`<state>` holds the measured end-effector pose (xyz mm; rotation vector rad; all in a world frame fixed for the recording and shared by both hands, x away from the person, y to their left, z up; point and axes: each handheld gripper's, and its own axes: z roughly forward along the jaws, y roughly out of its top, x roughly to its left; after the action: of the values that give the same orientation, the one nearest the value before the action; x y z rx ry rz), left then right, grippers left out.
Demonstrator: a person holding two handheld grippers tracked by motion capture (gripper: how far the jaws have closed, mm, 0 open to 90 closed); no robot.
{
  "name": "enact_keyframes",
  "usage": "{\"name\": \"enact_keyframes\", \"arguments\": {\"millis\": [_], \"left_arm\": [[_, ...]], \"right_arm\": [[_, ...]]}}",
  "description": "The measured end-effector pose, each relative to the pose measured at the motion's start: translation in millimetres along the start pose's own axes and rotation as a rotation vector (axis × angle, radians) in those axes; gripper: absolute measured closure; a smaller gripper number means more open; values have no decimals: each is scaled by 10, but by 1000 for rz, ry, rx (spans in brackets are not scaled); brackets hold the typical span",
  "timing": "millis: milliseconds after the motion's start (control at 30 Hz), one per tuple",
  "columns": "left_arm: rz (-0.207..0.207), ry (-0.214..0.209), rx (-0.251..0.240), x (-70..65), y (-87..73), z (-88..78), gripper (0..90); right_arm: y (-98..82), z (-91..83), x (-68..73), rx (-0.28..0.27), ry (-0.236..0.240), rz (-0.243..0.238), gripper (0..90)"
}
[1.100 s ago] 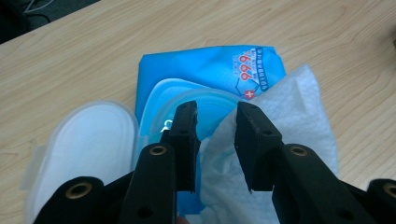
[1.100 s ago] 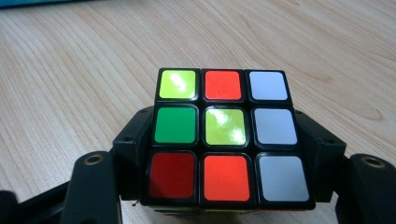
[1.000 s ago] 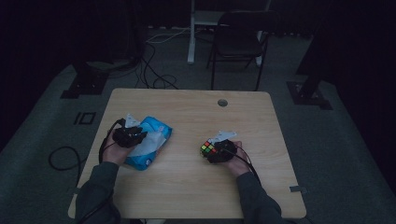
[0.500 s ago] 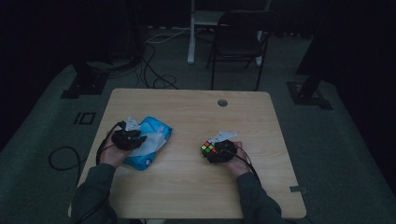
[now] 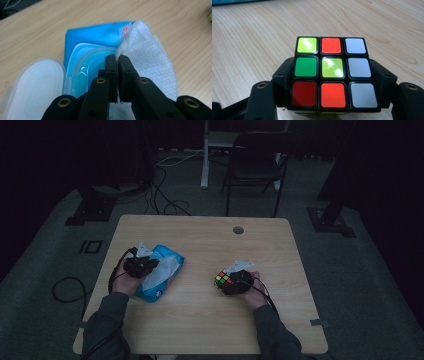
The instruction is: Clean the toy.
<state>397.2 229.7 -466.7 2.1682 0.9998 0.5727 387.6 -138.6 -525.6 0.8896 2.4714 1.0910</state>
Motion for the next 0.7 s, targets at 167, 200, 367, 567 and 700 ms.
{"name": "enact_keyframes", "arguments": {"millis": [167,200,367,567,700], "left_arm": [[0,-44,-81,-53,153,-156,891],[11,-48,-90,-79,192,-181,892],[67,-53,-100,-197,305,-211,884],[13,-61,-81,-120,187,-123,687],[5,-26,-42,-61,88,-109,676]], "right_arm": [[-1,0,1,0,-1,2,338],[-1,0,2,0,-1,2,337],[-3,-1,3,-2,-2,3,337],[-6,-3,5,-4,-2,5,337],[-6,-3,4,-3,-2,4,337]]}}
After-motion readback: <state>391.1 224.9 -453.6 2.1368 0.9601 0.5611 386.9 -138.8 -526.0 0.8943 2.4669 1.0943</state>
